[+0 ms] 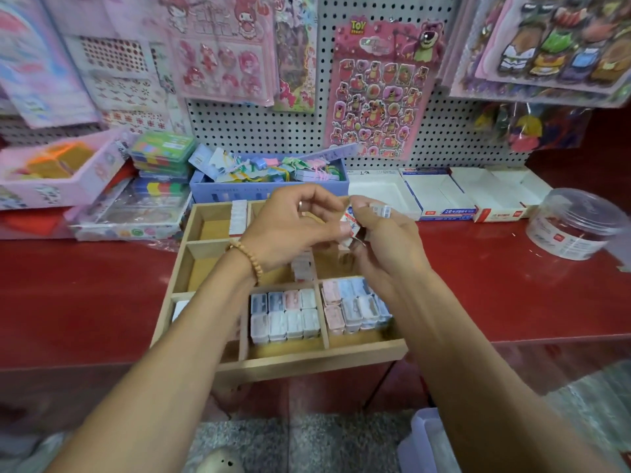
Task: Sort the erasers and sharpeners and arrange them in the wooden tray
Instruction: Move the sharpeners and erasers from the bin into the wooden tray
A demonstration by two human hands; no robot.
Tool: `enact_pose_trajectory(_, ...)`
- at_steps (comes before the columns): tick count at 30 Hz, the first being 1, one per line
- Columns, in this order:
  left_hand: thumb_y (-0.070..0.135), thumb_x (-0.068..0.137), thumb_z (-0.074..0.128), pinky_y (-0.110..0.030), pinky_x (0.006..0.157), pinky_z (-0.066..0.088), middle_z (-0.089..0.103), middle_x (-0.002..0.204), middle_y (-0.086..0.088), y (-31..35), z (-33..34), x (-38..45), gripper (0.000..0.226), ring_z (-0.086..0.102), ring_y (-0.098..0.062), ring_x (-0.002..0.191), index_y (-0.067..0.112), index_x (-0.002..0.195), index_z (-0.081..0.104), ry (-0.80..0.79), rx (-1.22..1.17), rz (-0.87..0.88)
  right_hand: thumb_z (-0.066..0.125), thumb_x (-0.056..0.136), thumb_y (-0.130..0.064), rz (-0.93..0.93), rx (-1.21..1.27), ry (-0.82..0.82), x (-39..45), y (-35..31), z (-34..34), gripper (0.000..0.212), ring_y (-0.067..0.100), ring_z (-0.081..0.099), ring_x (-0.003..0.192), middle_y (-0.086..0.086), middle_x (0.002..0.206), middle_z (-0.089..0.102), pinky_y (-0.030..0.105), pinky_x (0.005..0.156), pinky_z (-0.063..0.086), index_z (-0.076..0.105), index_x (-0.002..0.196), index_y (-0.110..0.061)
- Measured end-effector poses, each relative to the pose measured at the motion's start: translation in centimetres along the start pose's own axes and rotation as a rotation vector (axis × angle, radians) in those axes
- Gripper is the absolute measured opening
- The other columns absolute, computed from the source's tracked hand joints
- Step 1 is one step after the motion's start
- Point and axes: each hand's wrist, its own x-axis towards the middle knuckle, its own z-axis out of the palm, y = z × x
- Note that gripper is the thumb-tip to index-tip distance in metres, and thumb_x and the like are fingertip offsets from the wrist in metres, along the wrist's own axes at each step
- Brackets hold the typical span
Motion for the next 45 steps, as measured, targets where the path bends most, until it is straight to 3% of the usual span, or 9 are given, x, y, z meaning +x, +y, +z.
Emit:
enact_pose_trajectory(4, -0.01, 0.074, 0.075, -0.023, 0.059, 0.056, 0.065, 0.088, -0.017, -0.2, -1.7, -0.3, 0.028, 0.067, -0.017, 0.066, 0.011, 0.089, 0.065, 0.015, -0.05, -0.027, 0.057, 0.098, -0.003, 0.024, -0.005, -0.001, 0.6, 1.1, 2.5, 0.01, 0.044, 0.069, 0.101, 0.031, 0.109, 0.069, 0.057, 0.091, 0.052, 0.064, 0.091, -0.004)
enact_pose_trajectory(8, -0.005, 0.08, 0.069, -0.02, 0.06, 0.051, 0.066, 0.085, 0.001, -1.1, -4.5, 0.1, 0.026, 0.06, -0.006, 0.061, 0.019, 0.087, 0.069, 0.098, 0.186, -0.011, 0.057, 0.101, -0.032, 0.0, -0.257, 0.01, 0.5, 1.5, 2.3, 0.027, 0.014, 0.059, 0.071, 0.004, 0.09, 0.063, 0.027, 0.063, 0.05, 0.07, 0.097, -0.008)
enact_pose_trajectory(12, 0.007, 0.08, 0.074, -0.016, 0.069, 0.046, 0.067, 0.084, 0.01, -3.1, -7.0, 0.5, 0.025, 0.059, -0.011, 0.077, 0.031, 0.084, 0.07, 0.097, 0.552, -0.036, 0.039, 0.103, -0.053, -0.008, -0.505, 0.01, -0.2, 0.9, 1.6, 0.047, 0.0, 0.056, 0.044, -0.002, 0.08, 0.056, 0.031, 0.07, 0.041, 0.072, 0.102, -0.02)
enact_pose_trajectory(16, 0.001, 0.077, 0.076, -0.014, 0.071, 0.049, 0.065, 0.081, 0.012, -3.4, -8.2, 0.8, 0.028, 0.058, 0.002, 0.071, 0.027, 0.085, 0.069, 0.067, 0.531, -0.058, 0.038, 0.104, -0.05, 0.0, -0.648, 0.011, 0.2, 0.6, 1.0, 0.048, 0.013, 0.037, 0.052, -0.012, 0.036, 0.043, 0.03, 0.062, 0.032, 0.067, 0.095, -0.014)
enact_pose_trajectory(24, 0.011, 0.072, 0.084, -0.022, 0.071, 0.048, 0.065, 0.078, 0.009, -3.7, -6.6, 1.5, 0.027, 0.059, -0.004, 0.069, 0.022, 0.091, 0.068, -0.106, 0.727, -0.11, 0.064, 0.097, -0.029, -0.059, -0.534, -0.079, 0.8, 2.0, -0.2, 0.031, 0.015, 0.043, 0.056, 0.0, 0.058, 0.05, 0.027, 0.055, 0.039, 0.064, 0.079, -0.004)
enact_pose_trajectory(32, 0.013, 0.073, 0.082, -0.027, 0.079, 0.047, 0.057, 0.09, 0.007, -5.6, -5.1, 1.7, 0.027, 0.054, -0.014, 0.089, 0.026, 0.084, 0.061, 0.011, 0.905, -0.021, 0.073, 0.087, -0.008, -0.025, -0.398, -0.034, 0.8, 2.4, -1.0, 0.023, 0.017, 0.056, 0.058, 0.014, 0.071, 0.064, 0.029, 0.065, 0.05, 0.066, 0.101, 0.009)
enact_pose_trajectory(39, 0.007, 0.074, 0.078, -0.022, 0.072, 0.04, 0.052, 0.08, 0.009, -6.3, -4.2, 1.2, 0.026, 0.055, -0.014, 0.082, 0.024, 0.079, 0.06, 0.081, 0.862, 0.033, 0.065, 0.089, 0.006, 0.031, -0.235, -0.002, 0.1, 2.2, -1.1, 0.018, 0.022, 0.07, 0.078, 0.025, 0.099, 0.069, 0.021, 0.068, 0.06, 0.063, 0.107, 0.011)
enact_pose_trajectory(42, 0.01, 0.077, 0.078, -0.023, 0.075, 0.04, 0.054, 0.086, 0.006, -6.3, -4.2, 0.9, 0.024, 0.054, -0.015, 0.085, 0.025, 0.085, 0.061, 0.084, 0.875, 0.039, 0.066, 0.09, 0.004, 0.014, -0.285, -0.019, -0.3, 1.9, -0.9, 0.023, 0.019, 0.063, 0.063, 0.024, 0.084, 0.066, 0.023, 0.058, 0.053, 0.061, 0.109, 0.014)
enact_pose_trajectory(45, 0.014, 0.078, 0.078, -0.025, 0.077, 0.044, 0.058, 0.089, 0.006, -5.8, -4.8, 0.8, 0.022, 0.055, -0.014, 0.087, 0.024, 0.094, 0.065, 0.002, 0.889, 0.019, 0.072, 0.087, -0.003, -0.009, -0.392, -0.025, -0.5, 1.7, -0.5, 0.021, 0.022, 0.055, 0.067, 0.014, 0.074, 0.063, 0.024, 0.056, 0.046, 0.067, 0.104, 0.007)
